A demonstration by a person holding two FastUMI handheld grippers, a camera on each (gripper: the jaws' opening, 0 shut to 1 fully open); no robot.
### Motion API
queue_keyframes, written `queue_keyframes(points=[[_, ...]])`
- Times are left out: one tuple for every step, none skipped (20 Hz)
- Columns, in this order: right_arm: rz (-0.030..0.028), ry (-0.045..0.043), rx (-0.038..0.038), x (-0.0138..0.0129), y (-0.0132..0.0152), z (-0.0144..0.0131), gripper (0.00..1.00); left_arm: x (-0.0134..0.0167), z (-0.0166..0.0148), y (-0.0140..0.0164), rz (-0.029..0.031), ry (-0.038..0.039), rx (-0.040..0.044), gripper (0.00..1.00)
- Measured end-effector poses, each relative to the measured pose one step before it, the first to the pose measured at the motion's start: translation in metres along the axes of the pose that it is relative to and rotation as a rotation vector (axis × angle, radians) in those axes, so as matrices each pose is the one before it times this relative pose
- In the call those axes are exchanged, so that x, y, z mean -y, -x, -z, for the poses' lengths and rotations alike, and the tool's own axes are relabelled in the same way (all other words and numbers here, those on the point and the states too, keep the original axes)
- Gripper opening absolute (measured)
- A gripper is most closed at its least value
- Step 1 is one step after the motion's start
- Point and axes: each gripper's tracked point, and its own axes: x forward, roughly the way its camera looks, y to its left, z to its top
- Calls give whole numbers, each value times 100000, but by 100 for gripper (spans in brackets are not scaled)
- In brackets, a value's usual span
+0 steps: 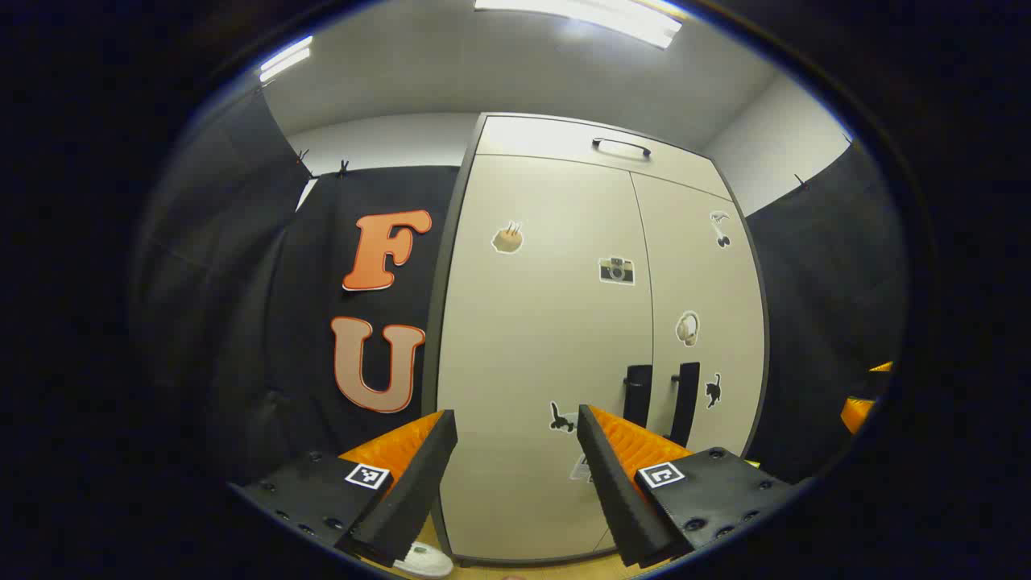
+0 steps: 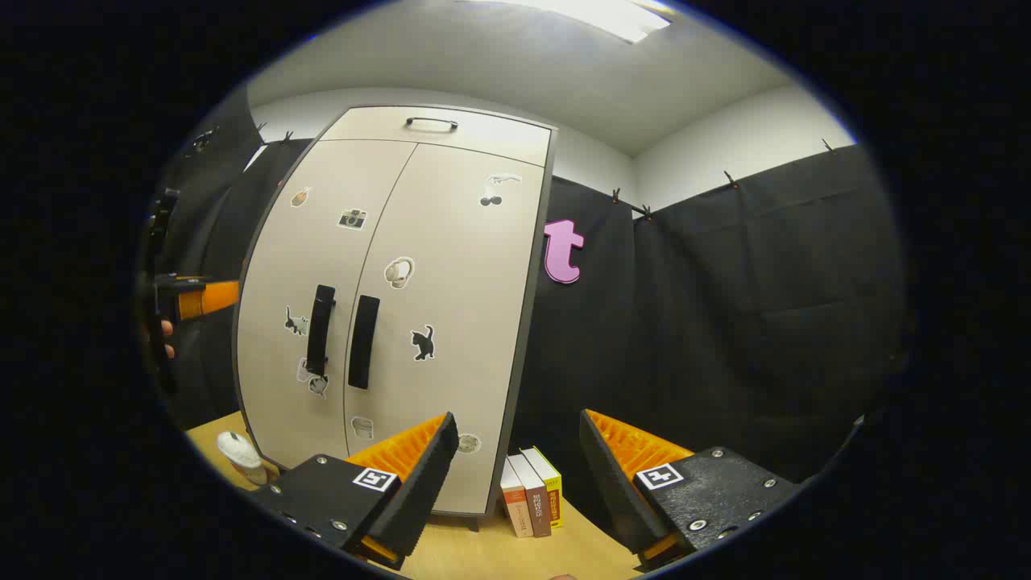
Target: Open the right door of the double-door shoe cabinet with the right hand, and open the left door with the left hand.
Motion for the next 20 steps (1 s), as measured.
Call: queue_keyframes(points=[[-841, 187, 619, -102, -237, -541, 93, -439, -601, 17, -1321, -2643, -282, 96], [-1489, -567, 469, -173, -325, -521, 92, -298, -534, 6, -934, -2029, -321, 96], [-1824, -639, 373, -96, -322, -455, 93, 138, -697, 39, -226, -715, -547, 96], [-1585, -612, 1066, 134, -267, -467, 92, 373, -557, 96, -7, 355, -49, 95], [-1314, -691, 1863, 378, -238, -675, 92, 445, -475, 133, -347, 239, 376, 95], [-1375, -745, 2039, 485, -268, -614, 92, 444, -485, 439, -1044, -500, 627, 96], [-1827, -491, 1347, 421, -230, -360, 92, 668, -320, 568, -1051, -741, 500, 96], [-1951, 131, 584, 499, -178, -190, 92, 884, -311, 438, -611, 83, 124, 94], [-1788, 533, 496, 635, -120, -201, 93, 1026, -189, 482, -120, 306, -19, 96], [-868, -414, 883, 742, -115, -264, 92, 914, 23, 366, -393, -163, -975, 96], [-412, -1673, 943, 721, -153, -222, 92, 701, -27, 355, -411, -374, -423, 96], [-863, -1777, 523, 536, -136, -135, 92, 474, -324, 208, -1140, -108, 410, 98], [-1093, -837, 883, 476, -57, -111, 92, 458, -382, 212, -1123, 393, 629, 96], [-367, -601, 939, 655, -254, -234, 92, 527, -307, 185, -1005, 107, -54, 96], [-262, -879, 632, 594, -183, -107, 92, 580, -202, 211, -921, -268, -43, 96], [-295, -1412, 117, 450, -198, 44, 92, 485, -230, 183, -765, -39, -61, 98], [-744, -1747, -329, 208, -157, 164, 92, 522, -205, 152, -142, 402, 126, 96], [-564, -1572, -676, 95, -180, 270, 92, 522, 52, 98, 99, 502, -326, 96], [-191, -782, -1080, 56, -149, 410, 92, 411, 345, 117, 688, 111, -1022, 97], [266, 565, -799, 95, 4, 400, 92, 397, 231, 107, 1360, -681, -502, 96]])
